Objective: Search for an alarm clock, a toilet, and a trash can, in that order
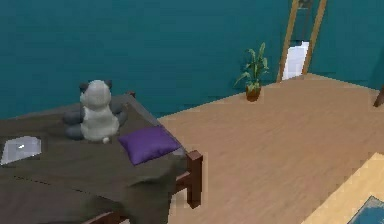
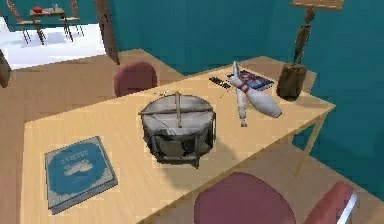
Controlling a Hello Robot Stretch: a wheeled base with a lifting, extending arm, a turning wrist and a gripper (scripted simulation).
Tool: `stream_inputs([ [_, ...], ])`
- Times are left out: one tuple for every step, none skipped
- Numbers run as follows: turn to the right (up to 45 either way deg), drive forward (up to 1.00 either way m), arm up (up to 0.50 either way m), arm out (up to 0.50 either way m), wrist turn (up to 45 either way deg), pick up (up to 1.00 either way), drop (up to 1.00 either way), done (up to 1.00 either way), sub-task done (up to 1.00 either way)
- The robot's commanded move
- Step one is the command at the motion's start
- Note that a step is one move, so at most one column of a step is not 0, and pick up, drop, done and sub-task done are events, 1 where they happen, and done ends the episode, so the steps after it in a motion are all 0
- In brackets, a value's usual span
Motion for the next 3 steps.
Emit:
stream_inputs([
  [0.0, 0.35, 0.0, 0.0, 0.0, 0.0, 0.0, 0.0, 0.0],
  [9.0, 0.0, 0.0, 0.0, 0.0, 0.0, 0.0, 0.0, 0.0],
  [0.0, 0.35, 0.0, 0.0, 0.0, 0.0, 0.0, 0.0, 0.0],
])
